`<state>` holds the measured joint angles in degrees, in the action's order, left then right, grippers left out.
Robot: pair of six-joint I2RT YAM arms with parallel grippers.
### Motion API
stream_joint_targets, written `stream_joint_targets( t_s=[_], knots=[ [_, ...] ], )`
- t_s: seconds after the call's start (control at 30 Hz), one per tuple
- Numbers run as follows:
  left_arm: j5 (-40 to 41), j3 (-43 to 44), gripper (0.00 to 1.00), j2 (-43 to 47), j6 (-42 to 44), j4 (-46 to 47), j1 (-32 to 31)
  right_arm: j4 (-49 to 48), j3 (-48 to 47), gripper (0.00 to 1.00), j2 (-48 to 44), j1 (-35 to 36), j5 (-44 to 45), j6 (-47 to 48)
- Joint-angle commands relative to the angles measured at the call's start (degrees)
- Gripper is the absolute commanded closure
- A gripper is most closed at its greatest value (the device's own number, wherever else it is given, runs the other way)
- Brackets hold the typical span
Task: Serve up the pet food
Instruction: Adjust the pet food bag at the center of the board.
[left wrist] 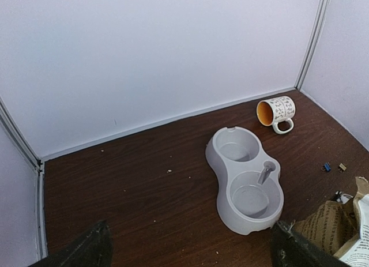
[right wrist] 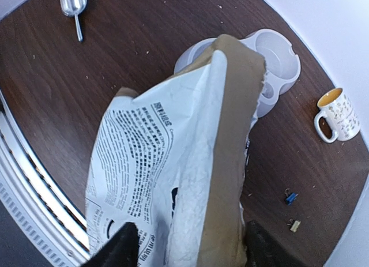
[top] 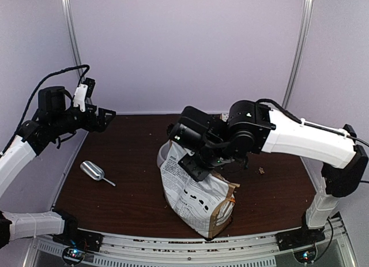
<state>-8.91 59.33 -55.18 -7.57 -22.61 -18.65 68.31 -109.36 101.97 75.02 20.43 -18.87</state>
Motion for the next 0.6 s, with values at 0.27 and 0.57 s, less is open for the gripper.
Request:
stream_joint_targets(
  t_s=[0.27,0.57],
  knots=[
    [0.7,0.4,0.02,0.5,-0.6,0.7,-0.1,-8.5,-2.2,1.00,0.4,-1.2,-0.2,-4.5],
    [0.8,0.4,0.02,0.2,-0.6,0.8,-0.1,-20.1,-2.4,1.00,0.4,-6.2,10.3,-9.2]
  ],
)
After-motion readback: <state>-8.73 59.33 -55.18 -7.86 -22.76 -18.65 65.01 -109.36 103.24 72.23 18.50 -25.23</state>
